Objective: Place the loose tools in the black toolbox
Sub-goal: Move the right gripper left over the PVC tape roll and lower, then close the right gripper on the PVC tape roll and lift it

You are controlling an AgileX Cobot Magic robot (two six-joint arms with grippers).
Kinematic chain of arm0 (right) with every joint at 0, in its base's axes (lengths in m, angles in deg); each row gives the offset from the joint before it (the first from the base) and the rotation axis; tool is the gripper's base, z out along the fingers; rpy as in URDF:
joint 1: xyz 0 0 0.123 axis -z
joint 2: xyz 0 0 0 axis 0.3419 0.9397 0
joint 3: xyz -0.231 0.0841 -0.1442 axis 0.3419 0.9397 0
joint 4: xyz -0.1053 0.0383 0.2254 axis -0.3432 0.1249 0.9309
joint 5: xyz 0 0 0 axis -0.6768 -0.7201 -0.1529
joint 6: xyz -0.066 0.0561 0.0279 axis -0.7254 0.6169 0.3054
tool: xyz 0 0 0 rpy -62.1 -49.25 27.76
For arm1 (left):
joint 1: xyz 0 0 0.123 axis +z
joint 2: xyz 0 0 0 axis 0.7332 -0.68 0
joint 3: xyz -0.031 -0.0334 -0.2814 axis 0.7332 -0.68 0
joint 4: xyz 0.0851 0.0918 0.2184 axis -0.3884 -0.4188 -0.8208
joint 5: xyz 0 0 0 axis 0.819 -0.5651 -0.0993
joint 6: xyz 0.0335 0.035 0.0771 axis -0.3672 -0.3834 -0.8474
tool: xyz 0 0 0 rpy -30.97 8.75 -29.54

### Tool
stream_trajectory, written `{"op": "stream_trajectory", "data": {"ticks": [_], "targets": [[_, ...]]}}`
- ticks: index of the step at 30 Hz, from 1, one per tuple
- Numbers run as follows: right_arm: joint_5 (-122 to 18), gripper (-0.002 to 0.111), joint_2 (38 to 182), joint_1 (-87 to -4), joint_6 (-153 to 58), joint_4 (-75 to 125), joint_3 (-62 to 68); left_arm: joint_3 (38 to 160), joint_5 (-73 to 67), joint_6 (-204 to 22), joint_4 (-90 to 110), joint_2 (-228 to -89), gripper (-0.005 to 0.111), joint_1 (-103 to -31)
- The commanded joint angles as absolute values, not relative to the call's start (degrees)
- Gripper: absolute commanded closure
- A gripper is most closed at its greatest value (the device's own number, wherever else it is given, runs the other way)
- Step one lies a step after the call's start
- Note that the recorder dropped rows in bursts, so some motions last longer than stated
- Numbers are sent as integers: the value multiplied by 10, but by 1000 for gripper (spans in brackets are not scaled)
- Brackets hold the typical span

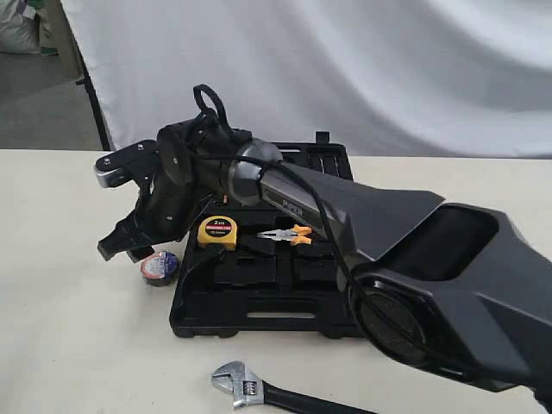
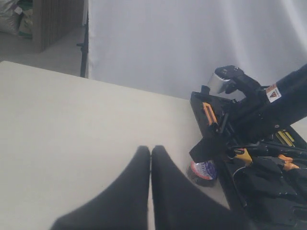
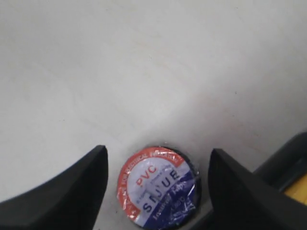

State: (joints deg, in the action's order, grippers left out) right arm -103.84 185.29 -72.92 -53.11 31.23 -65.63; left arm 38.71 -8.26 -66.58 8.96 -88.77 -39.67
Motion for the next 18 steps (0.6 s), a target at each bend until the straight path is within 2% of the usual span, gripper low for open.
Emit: {"op": "stream_trajectory", "data": {"ticks": [1,18], "targets": [[-1036,50,1874,-726,-539,304,-674,389,-78,-663,87,-886,106,-382],[-1086,50,1892,-744,-549,283,-676,389,-78,-663,87,-886,106,-382]]}}
